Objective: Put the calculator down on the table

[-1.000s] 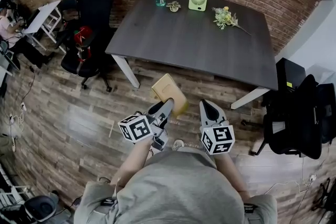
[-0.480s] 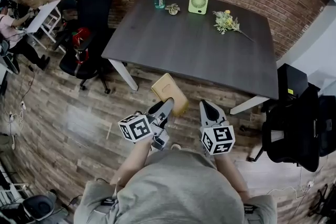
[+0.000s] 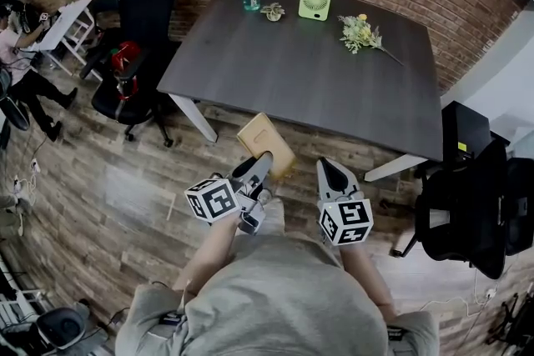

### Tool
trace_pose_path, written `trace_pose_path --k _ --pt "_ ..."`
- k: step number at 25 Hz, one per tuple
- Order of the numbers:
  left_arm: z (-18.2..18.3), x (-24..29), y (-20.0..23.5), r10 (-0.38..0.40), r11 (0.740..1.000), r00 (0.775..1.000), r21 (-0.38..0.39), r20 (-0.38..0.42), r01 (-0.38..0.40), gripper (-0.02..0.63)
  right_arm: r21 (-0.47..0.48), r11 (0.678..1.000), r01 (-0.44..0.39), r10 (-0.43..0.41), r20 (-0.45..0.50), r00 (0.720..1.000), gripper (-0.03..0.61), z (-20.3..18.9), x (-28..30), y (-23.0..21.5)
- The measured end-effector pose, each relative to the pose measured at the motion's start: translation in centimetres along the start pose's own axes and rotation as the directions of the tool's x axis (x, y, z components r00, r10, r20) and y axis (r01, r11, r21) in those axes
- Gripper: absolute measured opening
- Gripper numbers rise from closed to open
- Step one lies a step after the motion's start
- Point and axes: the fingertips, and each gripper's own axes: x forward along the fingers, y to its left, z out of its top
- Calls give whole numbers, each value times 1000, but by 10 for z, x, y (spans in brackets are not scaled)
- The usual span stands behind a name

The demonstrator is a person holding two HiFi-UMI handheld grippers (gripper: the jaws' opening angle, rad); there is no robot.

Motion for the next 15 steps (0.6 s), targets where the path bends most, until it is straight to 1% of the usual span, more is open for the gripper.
trace_pose_path --k 7,15 --pt "13 22 12 -6 1000 1000 -6 -8 6 89 1 1000 12 -12 -4 1000 2 5 21 -14" --pt "37 58 39 -6 1000 1000 -13 -26 5 89 -3 1000 30 -30 -11 999 2 16 64 -36"
